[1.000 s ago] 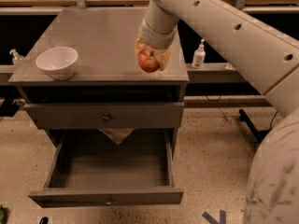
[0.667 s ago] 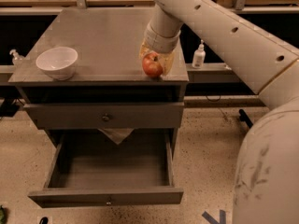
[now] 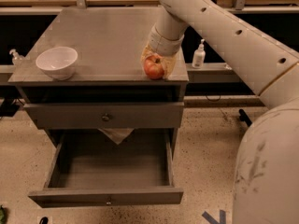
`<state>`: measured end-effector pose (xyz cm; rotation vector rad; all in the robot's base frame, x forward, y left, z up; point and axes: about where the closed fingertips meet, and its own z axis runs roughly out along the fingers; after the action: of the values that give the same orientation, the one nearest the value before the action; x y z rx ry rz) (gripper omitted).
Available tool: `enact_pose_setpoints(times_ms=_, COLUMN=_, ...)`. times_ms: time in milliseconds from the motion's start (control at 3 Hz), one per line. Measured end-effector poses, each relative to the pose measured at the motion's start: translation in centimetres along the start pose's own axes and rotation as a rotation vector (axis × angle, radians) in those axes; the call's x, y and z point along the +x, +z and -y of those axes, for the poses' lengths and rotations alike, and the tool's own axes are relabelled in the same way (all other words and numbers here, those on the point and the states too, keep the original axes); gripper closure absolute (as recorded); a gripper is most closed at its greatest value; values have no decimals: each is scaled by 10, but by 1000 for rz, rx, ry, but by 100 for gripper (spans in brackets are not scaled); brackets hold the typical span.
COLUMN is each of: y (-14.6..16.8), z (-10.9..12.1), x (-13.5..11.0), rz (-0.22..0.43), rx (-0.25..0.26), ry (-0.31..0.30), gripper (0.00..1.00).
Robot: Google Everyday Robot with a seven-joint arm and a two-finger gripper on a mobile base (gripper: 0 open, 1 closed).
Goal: Pick apple from middle drawer and place on counter
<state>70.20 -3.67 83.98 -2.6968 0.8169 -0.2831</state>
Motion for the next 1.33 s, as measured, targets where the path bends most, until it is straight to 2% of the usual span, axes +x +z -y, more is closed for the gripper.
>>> enact_pose_setpoints(times_ms=667, y=2, z=0, x=0, rz=2, rx=-1, ry=-1, gripper=0)
enact_pose_setpoints(times_ms=1333, y=17, z=-4, x=3, rz=3, rx=-82, ry=31, gripper=0)
